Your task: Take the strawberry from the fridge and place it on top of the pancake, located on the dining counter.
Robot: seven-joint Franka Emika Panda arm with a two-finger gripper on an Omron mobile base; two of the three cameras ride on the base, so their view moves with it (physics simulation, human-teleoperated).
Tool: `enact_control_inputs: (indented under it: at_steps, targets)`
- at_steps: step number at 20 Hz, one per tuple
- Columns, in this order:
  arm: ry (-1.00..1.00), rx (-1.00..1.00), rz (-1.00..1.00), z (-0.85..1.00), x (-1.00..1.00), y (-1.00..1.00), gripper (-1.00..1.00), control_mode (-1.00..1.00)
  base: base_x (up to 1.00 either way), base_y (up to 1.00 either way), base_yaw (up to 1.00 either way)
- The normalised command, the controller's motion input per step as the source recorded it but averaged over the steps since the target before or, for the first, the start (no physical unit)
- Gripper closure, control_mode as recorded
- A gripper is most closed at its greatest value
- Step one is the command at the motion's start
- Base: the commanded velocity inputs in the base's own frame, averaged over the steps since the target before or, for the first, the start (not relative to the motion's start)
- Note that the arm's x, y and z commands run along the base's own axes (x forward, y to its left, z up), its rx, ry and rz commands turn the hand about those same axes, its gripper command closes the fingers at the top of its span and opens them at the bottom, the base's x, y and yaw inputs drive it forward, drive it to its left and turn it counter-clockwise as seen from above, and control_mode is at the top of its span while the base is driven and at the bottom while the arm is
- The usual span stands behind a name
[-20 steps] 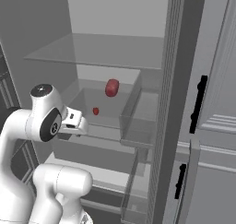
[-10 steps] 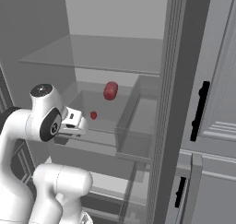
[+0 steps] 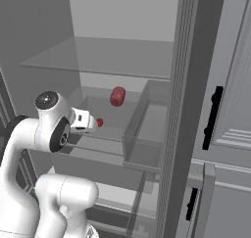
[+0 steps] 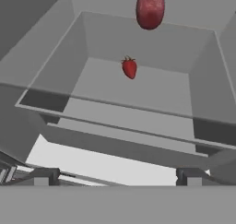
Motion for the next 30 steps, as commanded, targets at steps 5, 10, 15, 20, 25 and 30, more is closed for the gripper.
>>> enact_control_inputs:
  at_steps: [5,10,15,20,25,30]
  targets:
    - [-0.03,0.00,0.01,0.05,0.63,0.00,-1.00,-1.00,0.00,0.00,0.00]
    - [0.07,0.00,-0.03,-0.02,0.78,-0.01,-1.00,-1.00,0.00,0.00,0.00]
    - [0.13,0.00,0.00,-0.14,0.70,-0.18,-1.00,-1.00,0.00,0.00,0.00]
    - [0.03,0.00,-0.01,-0.45,0.49,-0.02,-1.00,-1.00,0.00,0.00,0.00]
    - [0.00,-0.01,-0.02,-0.42,0.35,0.05,-1.00,-1.00,0.00,0.00,0.00]
    - [-0.05,-0.03,0.00,-0.13,0.45,0.02,-1.00,-1.00,0.00,0.00,0.00]
